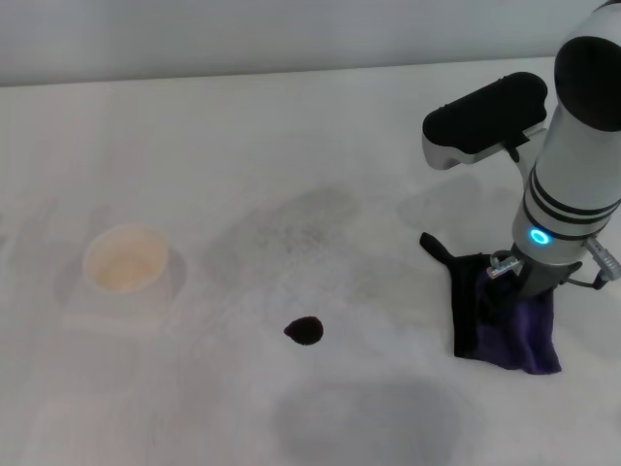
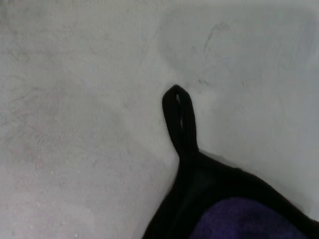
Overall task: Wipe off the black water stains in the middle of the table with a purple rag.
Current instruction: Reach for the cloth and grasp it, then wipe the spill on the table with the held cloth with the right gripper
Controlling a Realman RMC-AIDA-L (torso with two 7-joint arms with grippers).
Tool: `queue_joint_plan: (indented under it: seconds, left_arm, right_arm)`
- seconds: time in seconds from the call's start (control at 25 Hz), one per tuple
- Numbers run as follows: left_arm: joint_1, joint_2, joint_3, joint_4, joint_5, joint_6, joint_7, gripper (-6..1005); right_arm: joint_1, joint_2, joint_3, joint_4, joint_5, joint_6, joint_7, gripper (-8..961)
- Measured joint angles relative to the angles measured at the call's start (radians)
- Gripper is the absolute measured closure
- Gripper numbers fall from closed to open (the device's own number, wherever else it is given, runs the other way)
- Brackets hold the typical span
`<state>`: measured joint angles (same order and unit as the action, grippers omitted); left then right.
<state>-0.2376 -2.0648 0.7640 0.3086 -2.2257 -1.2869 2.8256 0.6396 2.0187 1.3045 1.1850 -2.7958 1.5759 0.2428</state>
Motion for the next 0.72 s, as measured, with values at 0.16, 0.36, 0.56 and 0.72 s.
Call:
queue_joint_plan:
  seconds: [0.16,0.36,0.56,0.72]
  left_arm:
    - [0.000,0.000,0.000,0.005,0.000,0.000,0.000,154]
    - [-0.002,-0.002,0.000,0.006,0.000,0.000,0.000,154]
    - [-0.002,-0.002,0.000,0.007,0.000,0.000,0.000,155]
    - [-0.002,-0.001,0.000,0.008,0.000,0.000,0.000,155]
  right_arm:
    - [0.003,0.000,0.003,0.003,-0.002,0.017,0.000,274]
    - [0.008,0.003,-0.002,0.004,-0.004,0.037,-0.001,355]
    - [0.008,0.004,-0.002,0.018,0.001,0.041,-0.001,451]
    - [0.009,0.004,-0.004,0.029,0.012,0.040,-0.001,459]
